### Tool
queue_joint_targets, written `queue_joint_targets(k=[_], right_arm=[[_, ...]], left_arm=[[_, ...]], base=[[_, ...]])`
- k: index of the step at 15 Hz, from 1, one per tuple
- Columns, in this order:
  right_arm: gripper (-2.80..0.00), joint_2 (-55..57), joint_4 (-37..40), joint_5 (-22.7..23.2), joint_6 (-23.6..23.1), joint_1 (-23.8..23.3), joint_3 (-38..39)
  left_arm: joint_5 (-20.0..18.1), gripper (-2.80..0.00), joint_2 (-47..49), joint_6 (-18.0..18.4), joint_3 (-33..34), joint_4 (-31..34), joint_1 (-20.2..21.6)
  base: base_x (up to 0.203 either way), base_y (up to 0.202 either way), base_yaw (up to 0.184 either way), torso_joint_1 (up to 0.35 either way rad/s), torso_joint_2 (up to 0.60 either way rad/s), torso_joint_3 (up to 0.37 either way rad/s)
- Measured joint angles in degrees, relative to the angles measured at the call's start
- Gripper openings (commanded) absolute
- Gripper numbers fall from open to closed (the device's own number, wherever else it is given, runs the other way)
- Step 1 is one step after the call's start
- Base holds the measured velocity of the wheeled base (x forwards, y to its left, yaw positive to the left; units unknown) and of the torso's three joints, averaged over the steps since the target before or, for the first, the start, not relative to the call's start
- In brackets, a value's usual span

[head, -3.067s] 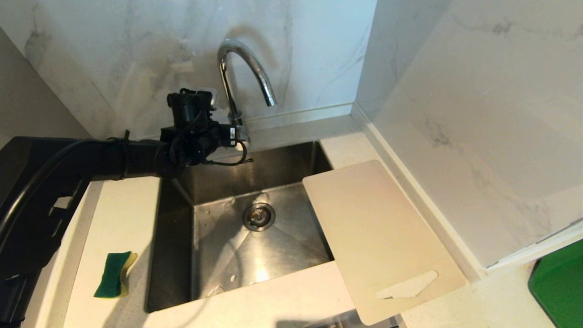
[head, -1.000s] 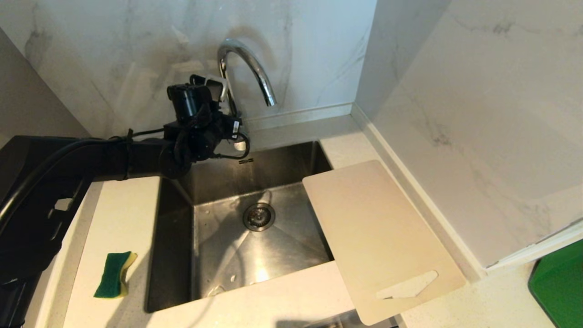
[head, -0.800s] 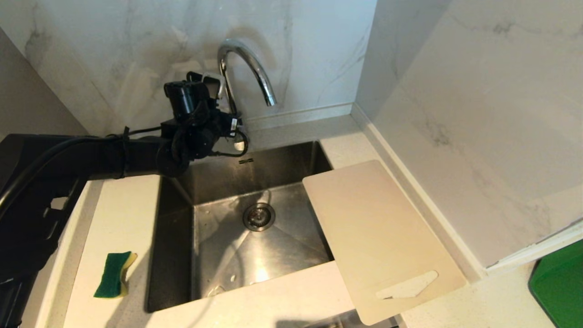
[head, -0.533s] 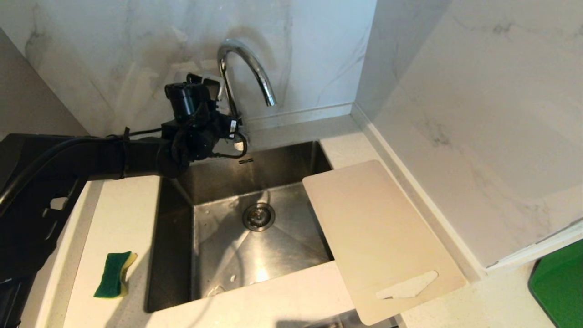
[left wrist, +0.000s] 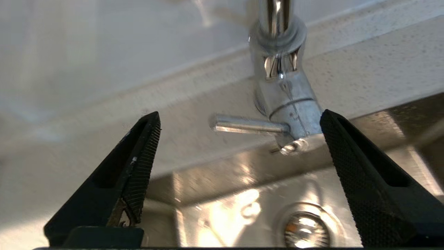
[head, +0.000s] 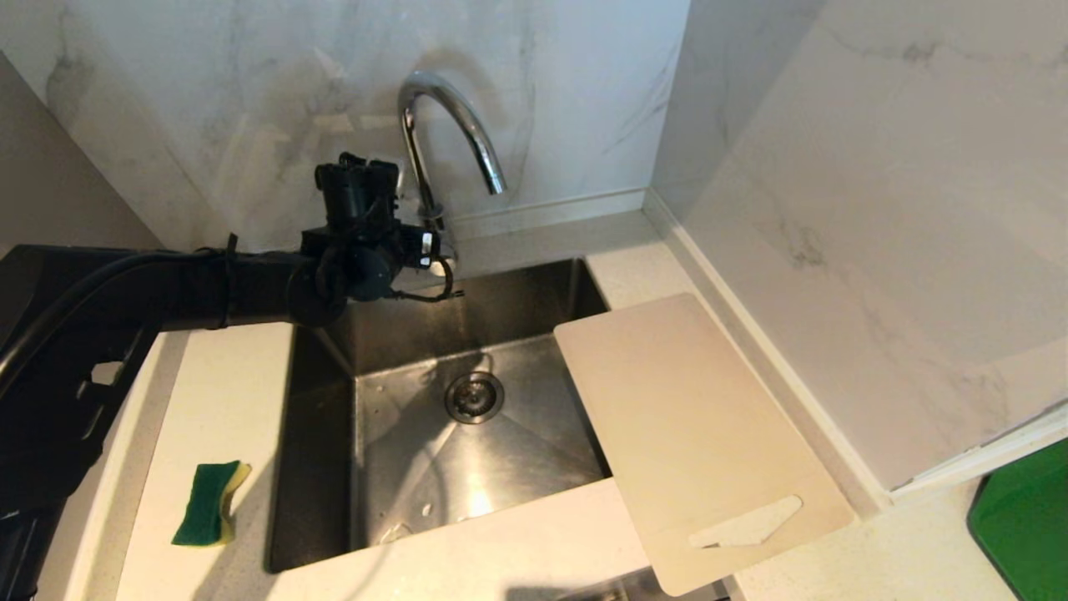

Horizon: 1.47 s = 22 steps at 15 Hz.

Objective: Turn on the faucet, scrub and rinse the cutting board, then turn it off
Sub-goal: Turn on the tap

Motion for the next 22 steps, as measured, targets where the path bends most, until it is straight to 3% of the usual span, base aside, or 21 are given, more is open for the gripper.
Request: queue_joint_targets(k=[5,8,12,22], right_arm=[[-2.80,0.0,0.0,0.0,0.0,0.0,0.0],[-2.80,0.0,0.0,0.0,0.0,0.0,0.0],[-2.80,0.0,0.0,0.0,0.0,0.0,0.0],[-2.80,0.0,0.0,0.0,0.0,0.0,0.0]], left_arm=[[0.2,0.00,0.1,-9.7,-0.1,0.7,0.2],[2.2,0.00,0.7,-13.0,-0.1,0.6,0.4],[5.6,0.00,1.6,-14.9,-0.1,-0.9,0.5],[10.6,0.00,4.1,-14.3,-0.1,-9.4,0.0]], base=[[0.000,0.000,0.000,0.000,0.00,0.000],[0.000,0.000,0.000,0.000,0.00,0.000],[0.000,0.000,0.000,0.000,0.00,0.000],[0.000,0.000,0.000,0.000,0.00,0.000]])
